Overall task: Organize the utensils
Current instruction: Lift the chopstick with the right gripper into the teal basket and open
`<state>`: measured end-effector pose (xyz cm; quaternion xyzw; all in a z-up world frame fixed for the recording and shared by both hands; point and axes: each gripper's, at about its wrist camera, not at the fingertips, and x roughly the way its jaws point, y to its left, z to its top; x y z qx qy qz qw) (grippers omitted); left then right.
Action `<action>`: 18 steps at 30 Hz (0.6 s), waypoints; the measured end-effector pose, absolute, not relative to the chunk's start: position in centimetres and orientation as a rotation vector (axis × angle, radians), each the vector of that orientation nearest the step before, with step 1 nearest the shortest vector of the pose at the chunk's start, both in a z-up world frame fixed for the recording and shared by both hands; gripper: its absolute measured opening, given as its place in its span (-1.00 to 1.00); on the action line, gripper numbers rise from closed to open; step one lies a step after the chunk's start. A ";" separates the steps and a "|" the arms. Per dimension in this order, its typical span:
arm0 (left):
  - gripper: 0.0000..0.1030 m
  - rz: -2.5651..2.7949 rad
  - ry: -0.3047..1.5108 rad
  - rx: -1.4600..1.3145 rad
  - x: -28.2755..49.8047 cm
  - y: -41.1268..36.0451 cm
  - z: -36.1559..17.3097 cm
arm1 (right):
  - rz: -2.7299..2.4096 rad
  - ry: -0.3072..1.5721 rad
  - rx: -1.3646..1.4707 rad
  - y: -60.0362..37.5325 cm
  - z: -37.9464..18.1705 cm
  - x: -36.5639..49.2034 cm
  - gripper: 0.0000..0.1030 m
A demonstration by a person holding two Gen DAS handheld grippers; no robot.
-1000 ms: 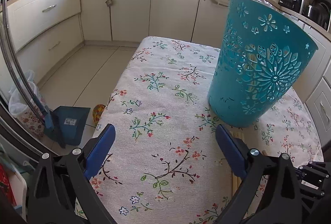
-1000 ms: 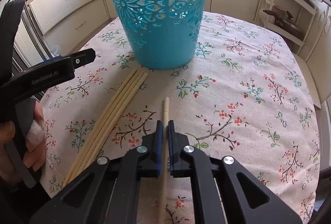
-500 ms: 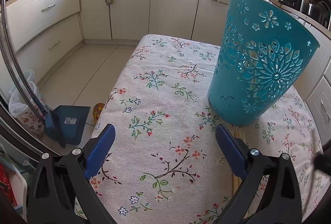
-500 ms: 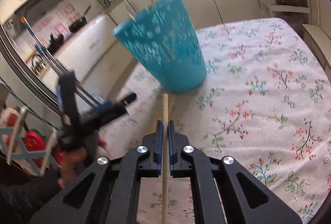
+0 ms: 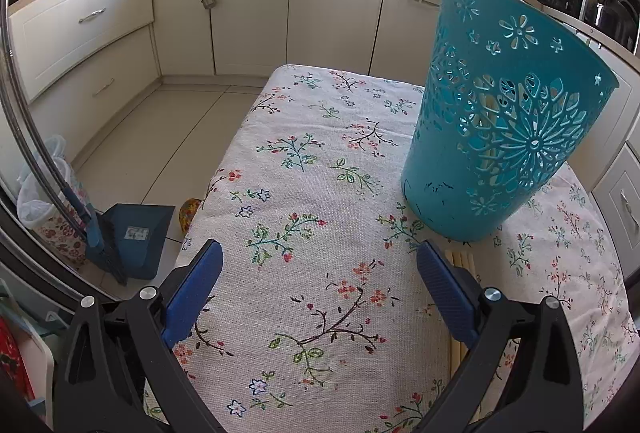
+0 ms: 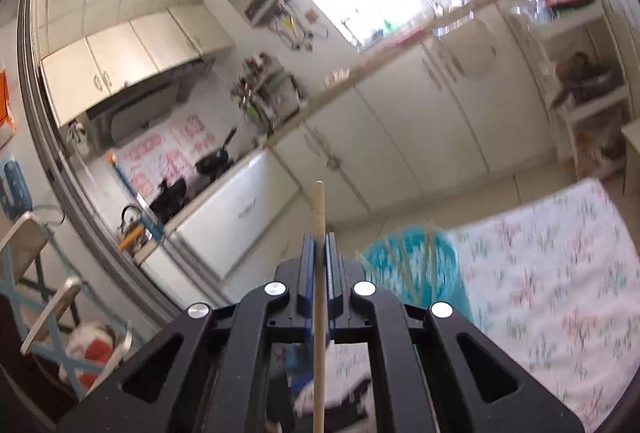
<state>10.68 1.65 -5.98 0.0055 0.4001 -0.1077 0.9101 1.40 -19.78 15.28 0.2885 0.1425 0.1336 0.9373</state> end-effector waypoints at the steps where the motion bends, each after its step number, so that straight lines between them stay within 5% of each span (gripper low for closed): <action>1: 0.82 -0.222 0.825 0.010 10.7 1.6 -6.0 | 0.245 0.265 0.581 -19.7 15.8 2.0 -0.89; 8: 0.82 -0.226 0.822 0.000 10.7 1.7 -5.8 | -0.046 0.167 0.447 -18.2 15.7 7.3 -0.89; 18: 0.82 -0.235 0.815 -0.014 10.6 2.0 -5.8 | -0.064 0.322 0.322 -16.4 10.3 7.3 -0.87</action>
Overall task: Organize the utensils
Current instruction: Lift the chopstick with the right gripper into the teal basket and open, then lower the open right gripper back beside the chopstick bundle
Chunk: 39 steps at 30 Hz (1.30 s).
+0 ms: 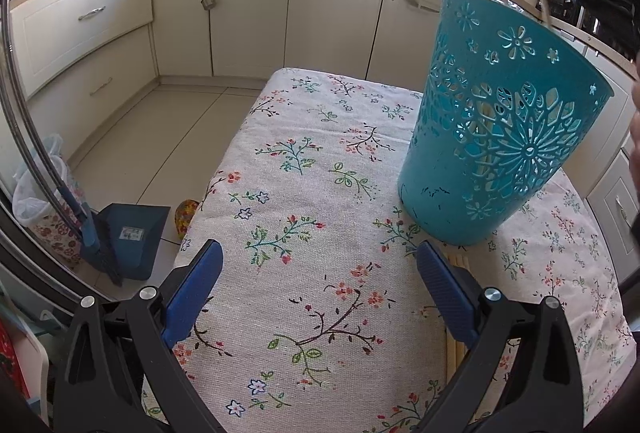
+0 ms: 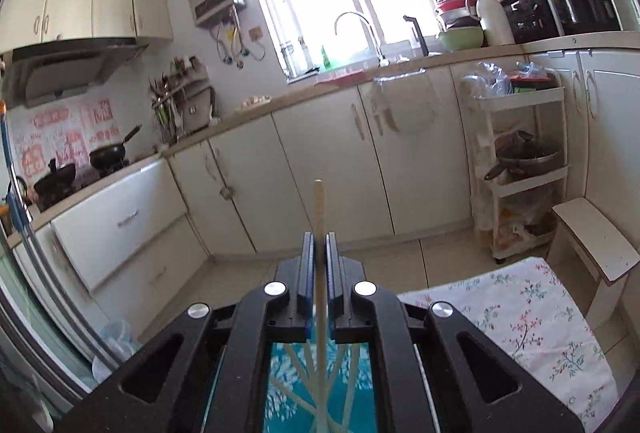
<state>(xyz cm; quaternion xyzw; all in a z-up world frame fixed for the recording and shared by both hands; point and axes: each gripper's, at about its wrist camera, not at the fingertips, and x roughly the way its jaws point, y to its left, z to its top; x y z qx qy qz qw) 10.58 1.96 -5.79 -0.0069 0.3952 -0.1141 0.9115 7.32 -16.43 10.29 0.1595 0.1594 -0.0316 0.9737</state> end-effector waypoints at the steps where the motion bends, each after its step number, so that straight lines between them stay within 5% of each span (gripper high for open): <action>1: 0.82 -0.235 0.815 -0.014 10.6 2.0 -5.8 | -0.058 0.331 0.317 -16.5 10.0 6.9 -0.87; 10: 0.82 -0.225 0.818 -0.018 10.7 2.2 -5.9 | -0.023 0.382 0.339 -16.1 8.4 0.2 -0.63; 19: 0.82 -0.218 0.818 -0.025 10.7 2.4 -5.9 | 0.058 0.820 0.317 -11.9 -2.8 -0.9 -0.72; 39: 0.82 -0.220 0.817 -0.045 10.7 2.6 -6.1 | 0.045 0.924 0.145 -10.0 -5.2 1.8 -0.83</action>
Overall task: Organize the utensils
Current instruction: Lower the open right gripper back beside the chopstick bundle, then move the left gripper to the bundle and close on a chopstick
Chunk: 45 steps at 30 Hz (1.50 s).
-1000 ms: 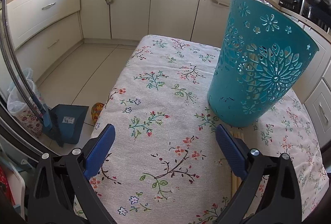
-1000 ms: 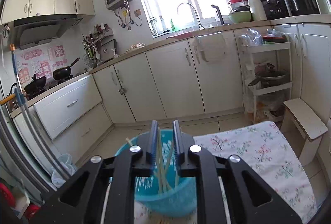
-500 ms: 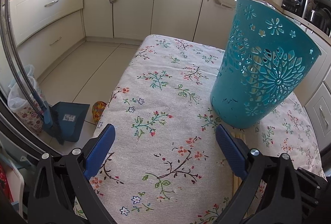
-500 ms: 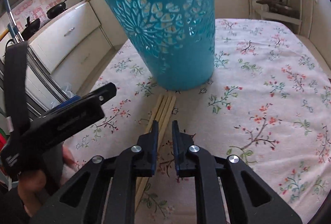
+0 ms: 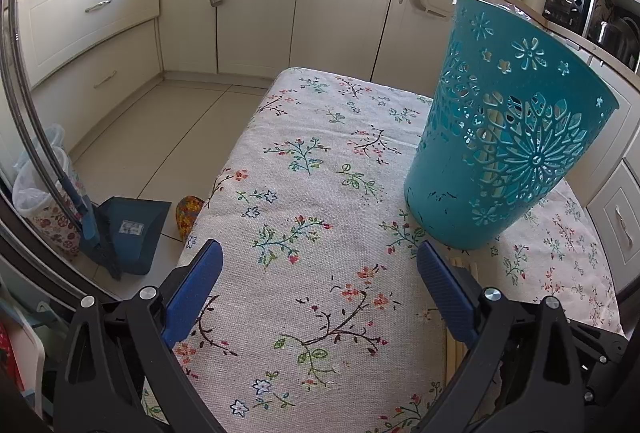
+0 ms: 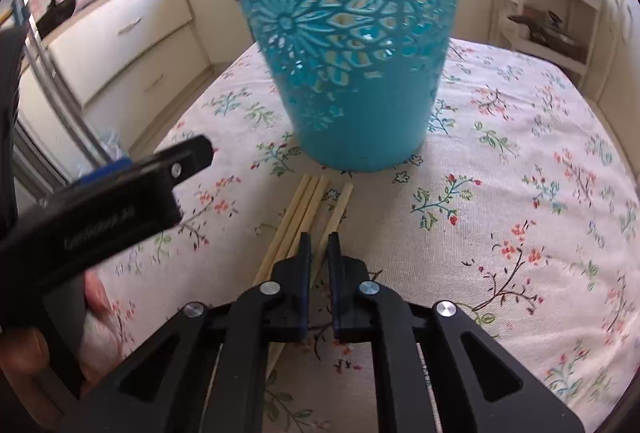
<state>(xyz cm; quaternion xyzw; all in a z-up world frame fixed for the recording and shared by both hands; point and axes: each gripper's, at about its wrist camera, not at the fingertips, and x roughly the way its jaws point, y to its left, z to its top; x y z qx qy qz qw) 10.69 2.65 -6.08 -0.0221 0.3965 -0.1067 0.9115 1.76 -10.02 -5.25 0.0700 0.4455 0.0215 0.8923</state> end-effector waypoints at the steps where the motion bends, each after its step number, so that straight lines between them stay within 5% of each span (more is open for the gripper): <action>1: 0.82 -0.221 0.818 -0.046 10.7 2.6 -6.1 | 0.047 0.928 0.137 -10.1 -5.2 1.6 -0.83; 16: 0.81 -0.407 0.886 0.247 8.7 -3.2 -7.2 | 0.010 0.893 0.273 -15.9 -5.6 -1.2 -0.86; 45: 0.54 -0.384 0.948 0.242 9.4 -3.0 -8.1 | 0.026 0.889 0.317 -16.3 -5.8 -1.4 -0.86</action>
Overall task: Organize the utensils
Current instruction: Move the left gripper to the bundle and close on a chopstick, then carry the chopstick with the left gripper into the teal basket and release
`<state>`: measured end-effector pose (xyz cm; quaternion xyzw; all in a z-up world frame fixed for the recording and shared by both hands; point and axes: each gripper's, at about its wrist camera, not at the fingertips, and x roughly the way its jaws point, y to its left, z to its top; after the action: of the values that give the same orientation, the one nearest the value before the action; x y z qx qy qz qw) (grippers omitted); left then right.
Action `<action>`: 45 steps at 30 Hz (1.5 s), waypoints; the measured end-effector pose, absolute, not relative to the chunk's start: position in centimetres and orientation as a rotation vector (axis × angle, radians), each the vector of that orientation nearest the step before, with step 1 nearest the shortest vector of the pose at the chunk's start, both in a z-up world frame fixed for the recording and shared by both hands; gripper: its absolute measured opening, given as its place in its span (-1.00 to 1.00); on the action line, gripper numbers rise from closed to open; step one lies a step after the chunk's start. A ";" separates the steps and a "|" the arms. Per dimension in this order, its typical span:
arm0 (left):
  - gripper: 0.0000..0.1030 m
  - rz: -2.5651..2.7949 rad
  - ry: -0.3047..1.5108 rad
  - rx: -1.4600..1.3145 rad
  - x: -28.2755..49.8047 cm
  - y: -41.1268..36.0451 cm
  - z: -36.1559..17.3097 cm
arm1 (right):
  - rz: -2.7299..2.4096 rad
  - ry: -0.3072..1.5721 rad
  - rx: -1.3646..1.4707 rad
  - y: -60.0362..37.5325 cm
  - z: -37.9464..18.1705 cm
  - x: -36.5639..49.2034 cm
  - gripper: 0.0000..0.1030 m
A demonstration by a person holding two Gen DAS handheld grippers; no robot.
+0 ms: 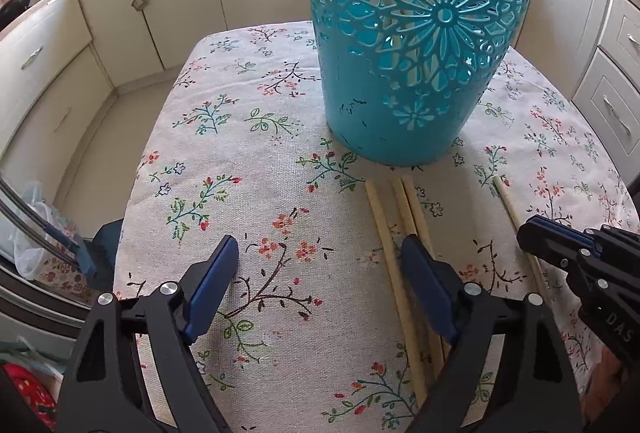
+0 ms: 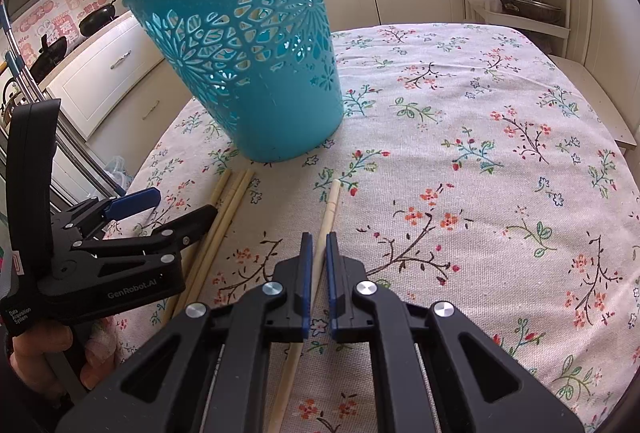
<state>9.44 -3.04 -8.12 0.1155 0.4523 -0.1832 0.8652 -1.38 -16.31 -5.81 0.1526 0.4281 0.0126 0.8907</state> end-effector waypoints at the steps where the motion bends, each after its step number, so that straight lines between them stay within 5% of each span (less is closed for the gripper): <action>1: 0.53 -0.386 0.947 0.242 9.4 -3.0 -8.1 | 0.026 0.889 0.317 -16.3 -5.8 -1.4 -0.86; 13: 0.10 -0.446 0.940 0.262 8.9 -4.3 -7.8 | 0.023 0.884 0.327 -16.3 -5.9 -1.4 -0.86; 24: -0.90 -0.513 0.967 0.255 8.4 -5.9 -7.5 | 0.035 0.882 0.351 -16.8 -5.9 -1.3 -0.85; 34: -0.91 -0.552 1.009 0.143 8.2 -3.1 -5.9 | 0.039 0.881 0.355 -17.0 -5.9 -1.4 -0.86; 45: -0.91 -0.642 0.823 -0.056 8.1 2.1 6.4 | 0.043 0.880 0.358 -17.3 -5.9 -1.5 -0.86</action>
<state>8.07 2.13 6.45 -0.0269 0.3930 -0.3068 0.8665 -1.49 -17.25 -5.94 0.1724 0.4237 0.0206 0.8890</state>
